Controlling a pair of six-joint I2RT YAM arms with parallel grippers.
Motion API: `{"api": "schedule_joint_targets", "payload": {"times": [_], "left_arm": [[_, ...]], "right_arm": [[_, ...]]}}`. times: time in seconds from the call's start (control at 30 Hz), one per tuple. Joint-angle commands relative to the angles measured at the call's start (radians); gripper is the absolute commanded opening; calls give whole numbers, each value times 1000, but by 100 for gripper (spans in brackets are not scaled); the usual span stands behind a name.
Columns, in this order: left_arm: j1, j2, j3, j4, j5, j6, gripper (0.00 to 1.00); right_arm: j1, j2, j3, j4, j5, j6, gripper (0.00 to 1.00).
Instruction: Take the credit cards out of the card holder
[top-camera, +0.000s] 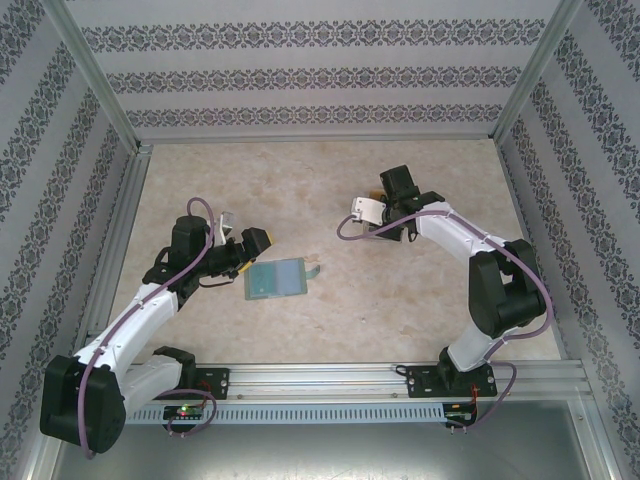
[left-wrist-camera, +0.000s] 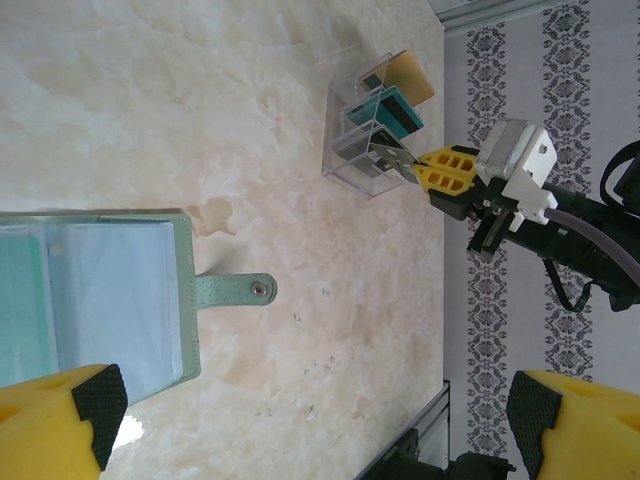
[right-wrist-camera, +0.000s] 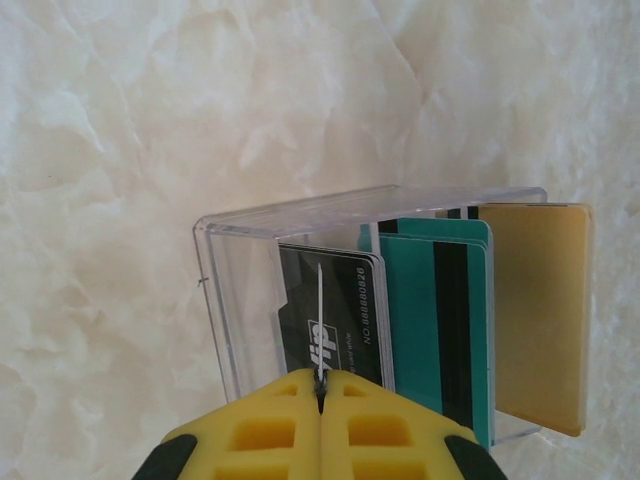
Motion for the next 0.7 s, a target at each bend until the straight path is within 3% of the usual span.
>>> {"api": "schedule_joint_targets", "payload": {"times": [0.0,0.5,0.67], "left_arm": [[9,1,-2,-23,-5,16,99],[9,-6,1,-40,-8,17,99],[9,-12,-1,-45,-11,18,99]], "right_arm": [[-11,-8,-20,33,-40,8,0],[-25,21,-60,82,-56,15,0],[-30,27,-72,99,-47,20,7]]}}
